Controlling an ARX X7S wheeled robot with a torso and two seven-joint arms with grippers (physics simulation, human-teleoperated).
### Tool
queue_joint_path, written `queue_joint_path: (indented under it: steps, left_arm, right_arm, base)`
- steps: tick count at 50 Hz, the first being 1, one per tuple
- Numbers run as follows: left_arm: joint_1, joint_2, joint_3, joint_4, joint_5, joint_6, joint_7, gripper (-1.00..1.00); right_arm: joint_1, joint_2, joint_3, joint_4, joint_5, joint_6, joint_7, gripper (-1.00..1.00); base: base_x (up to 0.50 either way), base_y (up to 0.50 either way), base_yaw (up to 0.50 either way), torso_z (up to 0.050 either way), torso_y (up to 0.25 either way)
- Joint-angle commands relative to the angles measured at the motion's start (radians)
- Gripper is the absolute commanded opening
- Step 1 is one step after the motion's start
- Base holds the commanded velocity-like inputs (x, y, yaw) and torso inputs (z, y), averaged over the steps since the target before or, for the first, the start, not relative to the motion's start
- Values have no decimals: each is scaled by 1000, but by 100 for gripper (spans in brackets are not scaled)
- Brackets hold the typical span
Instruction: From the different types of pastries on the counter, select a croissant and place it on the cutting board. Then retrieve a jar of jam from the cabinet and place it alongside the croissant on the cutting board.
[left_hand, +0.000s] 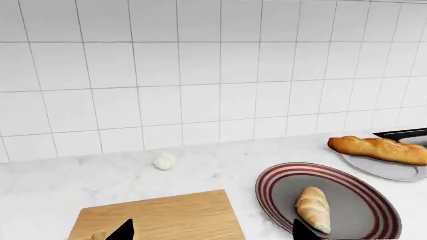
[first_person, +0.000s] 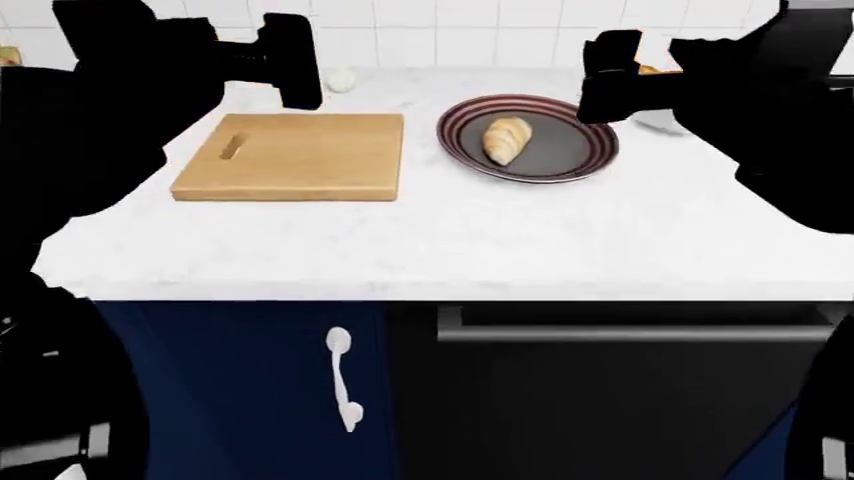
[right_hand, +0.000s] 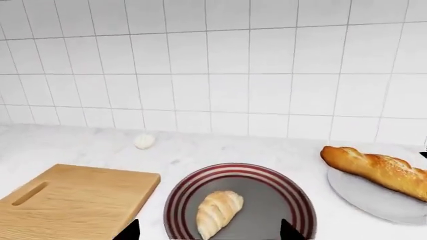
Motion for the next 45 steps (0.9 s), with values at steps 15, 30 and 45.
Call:
queue_joint_path:
  steps: [15, 30, 45]
  left_arm:
    - [-188, -14, 55, -154, -39, -41, -27, 100]
    - [-189, -22, 67, -164, -52, -22, -36, 100]
    - [-231, -23, 20, -143, -114, -87, -86, 100]
  right_arm:
    - [188, 68, -49, 148, 21, 36, -46, 100]
    - [196, 73, -74, 166, 12, 16, -41, 100]
    - [283, 49, -38, 437, 293, 202, 276, 100]
  base:
    - [421, 11, 0, 0, 0]
    - [418, 108, 0, 0, 0]
    - [151, 93, 0, 0, 1]
